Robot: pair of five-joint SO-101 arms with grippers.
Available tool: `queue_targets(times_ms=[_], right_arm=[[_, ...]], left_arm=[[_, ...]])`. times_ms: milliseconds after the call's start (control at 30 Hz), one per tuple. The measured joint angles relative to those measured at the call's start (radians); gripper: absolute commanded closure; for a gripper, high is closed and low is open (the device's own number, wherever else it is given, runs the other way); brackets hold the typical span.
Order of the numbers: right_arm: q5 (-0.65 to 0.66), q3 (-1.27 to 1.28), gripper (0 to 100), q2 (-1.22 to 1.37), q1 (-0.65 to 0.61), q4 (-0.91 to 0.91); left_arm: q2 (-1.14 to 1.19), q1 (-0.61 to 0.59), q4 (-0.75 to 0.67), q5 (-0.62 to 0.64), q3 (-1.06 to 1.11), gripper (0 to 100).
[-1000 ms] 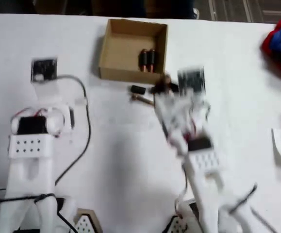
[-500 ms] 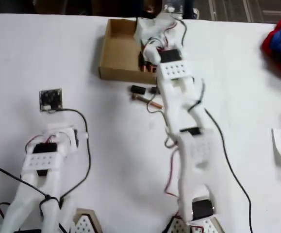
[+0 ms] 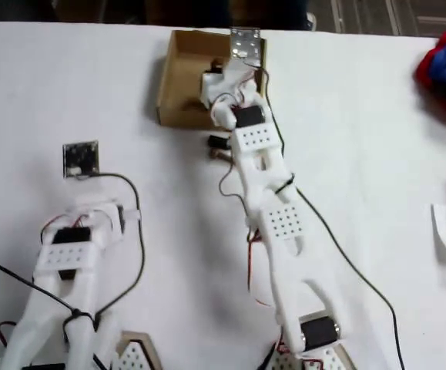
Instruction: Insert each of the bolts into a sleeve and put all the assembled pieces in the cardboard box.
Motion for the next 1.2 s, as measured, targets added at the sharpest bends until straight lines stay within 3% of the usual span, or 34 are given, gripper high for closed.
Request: queue_targets(times_ms=[533, 800, 1000, 1200], right_arm=[[0.006, -0.002, 97.8, -0.023, 0.002, 0.133], [0.15, -0.002, 97.1, -0.021, -0.009, 0.081], [0.155, -0.002, 84.4, -0.021, -0.009, 0.075], [0.155, -0.002, 84.0, -0.023, -0.006, 0.068]], left_arm=[[0.0, 0.0, 0.0, 0.0, 0.0, 94], [0.0, 0.0, 0.0, 0.0, 0.0, 94], [0.0, 0.0, 0.0, 0.0, 0.0, 94], [0.0, 0.0, 0.0, 0.0, 0.0, 94]])
